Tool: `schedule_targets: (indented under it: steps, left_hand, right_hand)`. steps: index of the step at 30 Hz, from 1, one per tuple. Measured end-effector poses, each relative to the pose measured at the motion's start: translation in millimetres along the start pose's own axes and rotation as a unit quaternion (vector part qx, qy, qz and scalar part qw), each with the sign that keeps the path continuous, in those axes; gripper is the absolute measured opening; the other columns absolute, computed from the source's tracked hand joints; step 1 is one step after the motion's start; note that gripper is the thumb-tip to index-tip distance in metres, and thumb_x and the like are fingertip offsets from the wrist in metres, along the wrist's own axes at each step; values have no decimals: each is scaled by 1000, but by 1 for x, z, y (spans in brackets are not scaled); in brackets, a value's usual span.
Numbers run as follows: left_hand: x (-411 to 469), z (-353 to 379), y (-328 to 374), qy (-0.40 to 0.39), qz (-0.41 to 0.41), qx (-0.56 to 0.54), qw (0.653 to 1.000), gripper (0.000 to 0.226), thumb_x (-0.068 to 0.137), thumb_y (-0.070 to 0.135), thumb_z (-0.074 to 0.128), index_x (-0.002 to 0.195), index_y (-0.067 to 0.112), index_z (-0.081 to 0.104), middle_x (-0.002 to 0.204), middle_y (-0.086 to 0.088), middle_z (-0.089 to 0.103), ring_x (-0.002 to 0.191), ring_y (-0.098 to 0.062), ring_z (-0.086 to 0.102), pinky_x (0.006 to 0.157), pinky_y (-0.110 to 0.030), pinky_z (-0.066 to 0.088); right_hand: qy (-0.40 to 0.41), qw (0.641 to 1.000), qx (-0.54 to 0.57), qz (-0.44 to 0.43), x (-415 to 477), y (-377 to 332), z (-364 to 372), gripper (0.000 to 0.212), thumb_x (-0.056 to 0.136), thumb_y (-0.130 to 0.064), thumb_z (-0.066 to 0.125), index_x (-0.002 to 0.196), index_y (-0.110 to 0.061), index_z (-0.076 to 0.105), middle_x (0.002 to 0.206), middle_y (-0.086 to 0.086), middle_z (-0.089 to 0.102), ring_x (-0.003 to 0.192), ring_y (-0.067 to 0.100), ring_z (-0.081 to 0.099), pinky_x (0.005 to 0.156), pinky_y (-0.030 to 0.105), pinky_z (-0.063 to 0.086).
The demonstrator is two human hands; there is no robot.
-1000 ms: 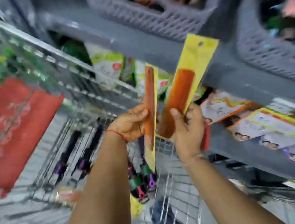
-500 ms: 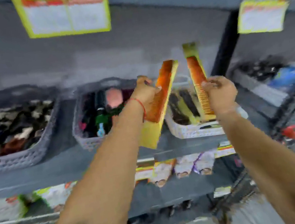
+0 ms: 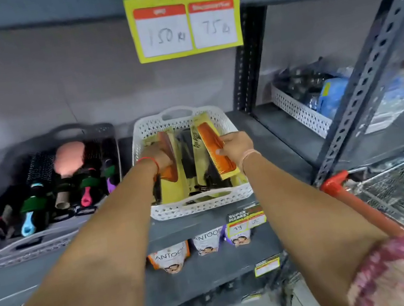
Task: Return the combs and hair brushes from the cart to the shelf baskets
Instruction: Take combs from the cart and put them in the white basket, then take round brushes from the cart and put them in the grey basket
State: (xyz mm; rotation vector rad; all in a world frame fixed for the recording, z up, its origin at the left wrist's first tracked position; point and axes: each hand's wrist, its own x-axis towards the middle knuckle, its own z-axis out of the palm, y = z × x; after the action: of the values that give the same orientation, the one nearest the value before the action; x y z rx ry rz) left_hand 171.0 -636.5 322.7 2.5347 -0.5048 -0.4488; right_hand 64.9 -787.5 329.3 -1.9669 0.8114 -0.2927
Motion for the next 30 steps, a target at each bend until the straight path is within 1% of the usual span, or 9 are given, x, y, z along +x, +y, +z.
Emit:
schedule_targets:
  steps: [7,9,13,16,18,22,25,27,30]
  left_hand:
    - [-1,15,-6,34,-23,216,976,51,95,33,42,143,19,35,152,-20,29,142,-34,23,119,-41,14]
    - [2,17,-11,33,-34,225,973,53,96,36,38,145,17,31,152,-22,25,142,-38,19,119,-44,15]
    - [-15,0,-13,107,38,35,993,50,96,31,41,140,7,38,146,-20,43,137,-32,37,114,-37,28]
    - [-46,-34,-26,220,60,-159,961,37,96,26,45,104,-5,64,111,-31,65,109,-35,60,89,-33,43]
    - [-78,-60,-63,292,62,-230,926,41,92,37,47,77,3,64,78,-23,65,83,-30,62,72,-33,43]
    - [-156,-79,-172,390,-19,-318,864,37,93,32,48,87,-1,64,74,-19,61,54,-1,55,67,-24,51]
    - [-224,-68,-274,429,-142,-397,799,29,97,20,45,77,5,60,55,1,61,40,-2,54,41,-3,42]
    - [-270,-50,-336,434,-218,-432,760,35,96,24,47,63,15,55,43,9,58,39,-3,51,37,-9,41]
    - [-332,-23,-411,377,-326,-466,731,34,95,34,44,64,20,48,59,0,52,37,-1,49,44,-18,39]
  right_hand:
    - [-34,993,-116,8,7,17,8,30,88,-8,51,117,-8,61,126,12,59,111,29,58,96,29,45]
    - [-29,989,-143,3,4,15,8,31,90,-8,46,117,-6,60,126,15,59,111,32,58,95,32,47]
    - [42,983,-151,-99,-10,-10,15,41,93,-32,44,123,-5,52,128,20,55,119,34,50,104,39,40]
    - [27,976,-51,-209,-38,-56,45,46,91,-36,50,127,-8,48,133,19,50,123,33,47,105,38,38]
    - [-19,962,0,-271,-66,-90,79,48,90,-36,52,127,-7,46,134,17,48,122,31,47,105,36,37]
    - [-156,926,101,-329,-141,-133,170,46,89,-34,55,123,-4,48,116,13,58,108,33,57,98,39,45]
    - [-317,888,138,-303,-213,-136,252,50,86,-45,51,122,-11,44,91,0,56,80,31,64,62,26,53]
    - [-406,862,106,-283,-254,-122,302,40,92,-37,47,123,-13,41,92,8,60,63,24,60,46,16,43]
    - [-512,824,-18,-243,-305,-89,379,43,93,-43,41,128,-18,36,115,17,63,57,19,58,41,18,41]
